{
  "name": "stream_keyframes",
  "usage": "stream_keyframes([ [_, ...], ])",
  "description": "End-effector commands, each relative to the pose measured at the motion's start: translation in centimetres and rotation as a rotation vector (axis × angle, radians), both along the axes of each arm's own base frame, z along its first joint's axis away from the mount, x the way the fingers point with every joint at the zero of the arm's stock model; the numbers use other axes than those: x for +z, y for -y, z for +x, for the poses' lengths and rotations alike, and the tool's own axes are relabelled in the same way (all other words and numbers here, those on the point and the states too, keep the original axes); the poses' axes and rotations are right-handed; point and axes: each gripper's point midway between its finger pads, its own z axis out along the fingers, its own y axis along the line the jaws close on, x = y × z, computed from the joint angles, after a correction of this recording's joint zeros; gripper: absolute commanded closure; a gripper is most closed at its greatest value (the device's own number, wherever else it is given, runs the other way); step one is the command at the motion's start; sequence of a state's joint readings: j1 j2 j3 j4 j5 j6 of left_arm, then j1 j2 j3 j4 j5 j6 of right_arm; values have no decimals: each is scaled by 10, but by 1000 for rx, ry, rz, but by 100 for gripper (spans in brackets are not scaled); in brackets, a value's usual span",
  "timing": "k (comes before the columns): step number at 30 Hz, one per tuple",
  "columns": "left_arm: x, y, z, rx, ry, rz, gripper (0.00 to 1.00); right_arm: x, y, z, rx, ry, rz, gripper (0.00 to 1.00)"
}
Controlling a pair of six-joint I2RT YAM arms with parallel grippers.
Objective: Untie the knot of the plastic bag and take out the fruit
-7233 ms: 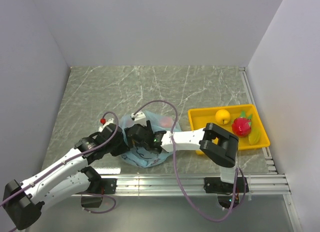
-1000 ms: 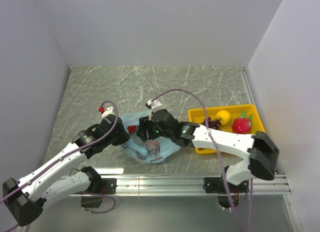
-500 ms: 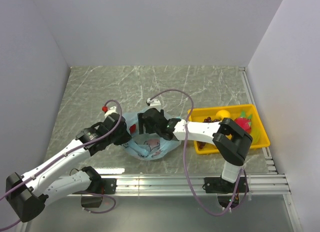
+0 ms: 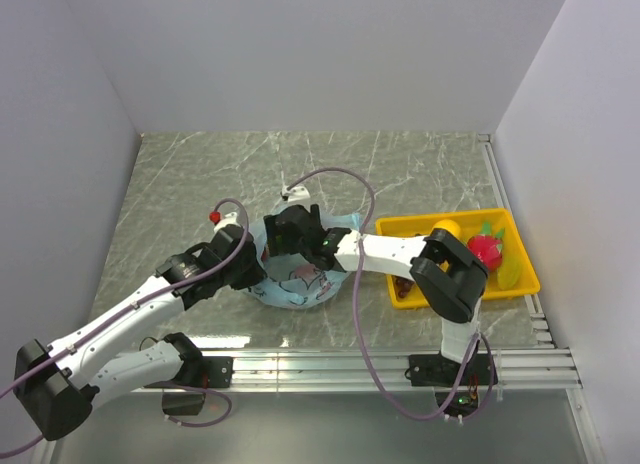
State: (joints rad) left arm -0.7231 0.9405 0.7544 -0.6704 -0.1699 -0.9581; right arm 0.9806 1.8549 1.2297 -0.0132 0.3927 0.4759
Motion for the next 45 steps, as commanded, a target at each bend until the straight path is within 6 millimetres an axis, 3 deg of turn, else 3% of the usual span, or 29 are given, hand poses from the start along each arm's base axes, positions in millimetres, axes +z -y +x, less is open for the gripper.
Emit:
stream_keyframes([
  [1,15,9,7,-20,38,-35,100,16,-33,4,133,40,88,5],
  [3,12,10,6,-22,28,-38,99,10,-45,-3,202,26,108,4],
  [7,6,12,3,-29,11,-43,99,9,-53,5,179,49,151,3],
  [12,6,10,2,-27,6,-37,99,0,-33,31,-55,63,130,0],
  [15,11,9,4,-21,20,-34,99,2,-27,39,-103,89,141,0],
  [22,21,19,4,-87,36,-59,99,11,-72,41,75,89,286,0],
  [23,20,20,4,-94,33,-56,99,5,-79,38,104,69,294,0],
  [30,43,32,3,-181,87,-89,99,-1,-99,46,98,34,383,1],
  [33,43,32,0,-198,88,-85,99,-3,-113,45,138,-2,430,2],
  [36,41,28,-3,-191,81,-79,99,-6,-119,44,164,-23,451,15],
  [38,40,25,-5,-182,80,-76,99,-2,-121,41,180,-22,474,35],
  [40,38,20,-7,-166,71,-68,99,-3,-114,41,177,-20,475,58],
  [41,35,13,-9,-138,64,-51,99,9,-113,39,185,-9,488,64],
  [43,30,6,-10,-106,55,-28,100,7,-100,37,188,-2,457,80],
  [44,28,-3,-10,-65,54,-4,99,27,-95,35,196,26,473,85],
  [45,26,-7,-10,-47,51,4,99,22,-84,29,201,30,441,91],
])
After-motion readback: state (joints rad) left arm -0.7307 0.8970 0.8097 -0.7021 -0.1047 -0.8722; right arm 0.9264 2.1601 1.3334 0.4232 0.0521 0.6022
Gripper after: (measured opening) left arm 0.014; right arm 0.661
